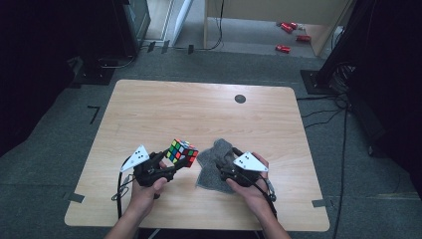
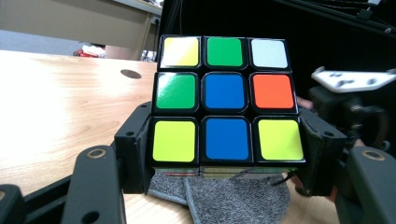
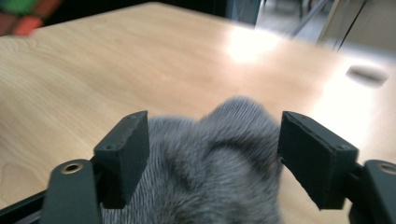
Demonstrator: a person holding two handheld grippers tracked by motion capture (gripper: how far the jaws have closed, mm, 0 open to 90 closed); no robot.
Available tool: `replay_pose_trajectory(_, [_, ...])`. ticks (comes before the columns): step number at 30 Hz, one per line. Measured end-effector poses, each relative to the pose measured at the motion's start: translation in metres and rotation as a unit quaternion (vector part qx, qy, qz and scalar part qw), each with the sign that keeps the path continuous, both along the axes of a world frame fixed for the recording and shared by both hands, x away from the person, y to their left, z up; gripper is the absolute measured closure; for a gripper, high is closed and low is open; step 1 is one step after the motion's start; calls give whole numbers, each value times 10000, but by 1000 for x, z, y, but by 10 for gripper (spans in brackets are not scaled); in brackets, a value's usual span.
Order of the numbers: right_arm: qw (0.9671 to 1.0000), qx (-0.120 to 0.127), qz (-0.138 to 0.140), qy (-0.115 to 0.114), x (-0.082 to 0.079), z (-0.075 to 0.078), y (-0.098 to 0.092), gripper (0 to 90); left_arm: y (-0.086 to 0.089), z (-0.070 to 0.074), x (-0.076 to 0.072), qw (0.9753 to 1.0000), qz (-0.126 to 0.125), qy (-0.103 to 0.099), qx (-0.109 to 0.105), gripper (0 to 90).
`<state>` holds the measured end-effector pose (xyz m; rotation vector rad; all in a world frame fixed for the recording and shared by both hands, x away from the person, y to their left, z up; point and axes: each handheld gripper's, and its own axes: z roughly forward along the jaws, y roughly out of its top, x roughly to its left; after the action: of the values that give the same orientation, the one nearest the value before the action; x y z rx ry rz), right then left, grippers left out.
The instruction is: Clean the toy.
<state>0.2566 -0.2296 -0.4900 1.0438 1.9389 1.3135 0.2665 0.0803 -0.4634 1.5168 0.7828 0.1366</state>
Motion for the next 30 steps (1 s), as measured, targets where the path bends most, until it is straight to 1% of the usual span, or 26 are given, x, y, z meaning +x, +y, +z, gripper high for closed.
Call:
replay_pose_trajectory(2, [9994,-4,97,-333,-5,9,1,235,-1,0,0,10000,-35,39,-8,349])
replay_pose_trajectory(3, [9987,41,204,-464,-7,12,2,225,-1,-1,1,10000,-67,69,15,349])
replay_pose_trajectory(4, [9975,84,382,-588,-11,16,5,220,-3,-1,0,9999,-91,84,34,349])
replay_pose_trajectory(6, [9946,9,689,-772,-16,18,14,204,-6,-2,0,9998,-171,116,76,349])
replay_pose_trajectory(7, [9919,-48,926,-863,-20,18,21,204,-8,-2,-1,9996,-226,138,101,349])
replay_pose_trajectory(8, [9895,-124,1086,-950,-24,18,27,202,-9,-2,-1,9995,-264,157,102,349])
replay_pose_trajectory(10, [9850,-206,1290,-1132,-29,17,36,200,-13,-2,-2,9989,-415,197,127,349])
replay_pose_trajectory(11, [9839,-230,1329,-1174,-31,16,41,198,-14,-1,-3,9986,-464,207,149,349])
replay_pose_trajectory(13, [9817,-270,1413,-1247,-33,15,47,192,-17,-2,-3,9977,-578,304,187,349])
replay_pose_trajectory(15, [9791,-459,1434,-1369,-35,12,51,200,-21,-3,-3,9965,-687,426,212,349])
replay_pose_trajectory(16, [9776,-568,1449,-1416,-36,11,53,201,-22,-3,-3,9962,-709,439,252,349])
replay_pose_trajectory(19, [9755,-684,1478,-1479,-37,8,57,256,-27,-5,-3,9947,-821,506,349,349])
replay_pose_trajectory(20, [9752,-718,1457,-1504,-38,8,58,283,-28,-5,-4,9942,-867,525,371,349])
replay_pose_trajectory(22, [9745,-771,1435,-1545,-38,7,58,298,-29,-6,-4,9940,-873,516,401,348])
replay_pose_trajectory(24, [9738,-818,1404,-1589,-39,7,58,304,-29,-6,-3,9938,-900,538,375,348])
replay_pose_trajectory(26, [9732,-866,1410,-1596,-40,8,58,333,-29,-6,-2,9938,-911,540,337,346])
replay_pose_trajectory(27, [9728,-879,1410,-1613,-40,8,58,334,-28,-6,-2,9933,-957,572,316,344])
replay_pose_trajectory(29, [9736,-815,1425,-1584,-41,9,57,336,-28,-5,-2,9930,-990,574,299,339])
replay_pose_trajectory(30, [9735,-807,1438,-1583,-41,10,57,337,-28,-4,-2,9929,-1006,556,315,337])
